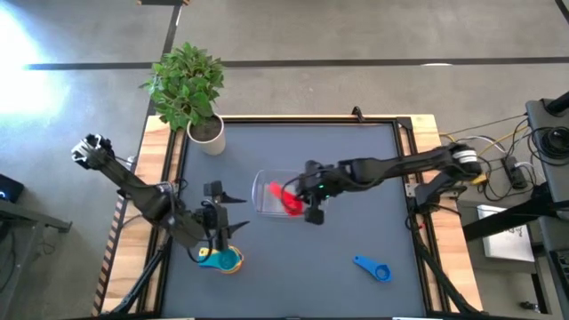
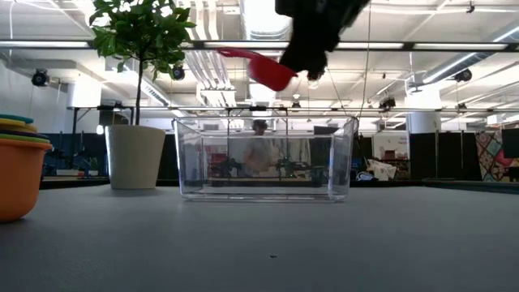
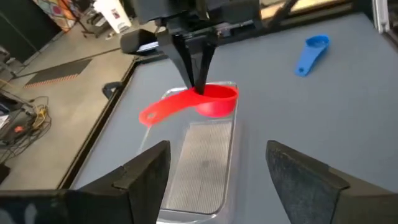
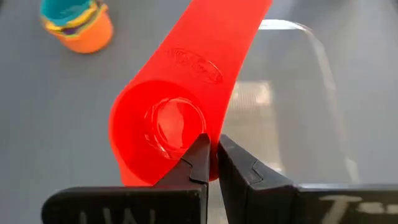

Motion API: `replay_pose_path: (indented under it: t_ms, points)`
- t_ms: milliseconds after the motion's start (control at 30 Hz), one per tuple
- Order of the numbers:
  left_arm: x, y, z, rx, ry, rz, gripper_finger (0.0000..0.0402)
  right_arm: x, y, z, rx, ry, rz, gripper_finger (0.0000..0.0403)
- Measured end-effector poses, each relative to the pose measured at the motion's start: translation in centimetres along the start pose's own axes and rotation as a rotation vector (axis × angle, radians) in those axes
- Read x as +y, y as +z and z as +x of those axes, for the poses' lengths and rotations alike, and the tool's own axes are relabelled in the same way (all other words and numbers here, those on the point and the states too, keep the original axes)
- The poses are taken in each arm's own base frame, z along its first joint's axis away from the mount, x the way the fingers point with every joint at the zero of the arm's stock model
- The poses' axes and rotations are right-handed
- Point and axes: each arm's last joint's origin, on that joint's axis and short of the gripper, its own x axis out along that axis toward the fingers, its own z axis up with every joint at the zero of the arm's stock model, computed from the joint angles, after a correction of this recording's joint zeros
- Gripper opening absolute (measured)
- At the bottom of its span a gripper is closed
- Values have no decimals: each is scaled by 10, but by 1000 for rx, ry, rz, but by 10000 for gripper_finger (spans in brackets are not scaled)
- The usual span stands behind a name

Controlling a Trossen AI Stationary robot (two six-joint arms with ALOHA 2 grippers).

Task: Nest measuring cups in basket
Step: Stack the red measuring cup on top of the light blue measuring cup

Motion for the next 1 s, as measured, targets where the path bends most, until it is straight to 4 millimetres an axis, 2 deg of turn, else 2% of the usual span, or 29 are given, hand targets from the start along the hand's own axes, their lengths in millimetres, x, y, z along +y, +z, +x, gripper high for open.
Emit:
replay_pose_path:
  t_ms: [167, 367, 800, 1000]
  points:
    - [-9, -4, 10, 34, 1, 22, 247, 11, 17, 21, 22, 60, -48, 9]
    - [-20, -12, 25, 87, 5, 64, 247, 22, 26, 37, 56, 125, -69, 9]
    - [-37, -8, 49, 134, 44, 182, 247, 41, 26, 38, 77, 177, -72, 9]
    - [-32, -3, 66, 188, -74, 124, 247, 49, 23, 43, 89, 185, -75, 9]
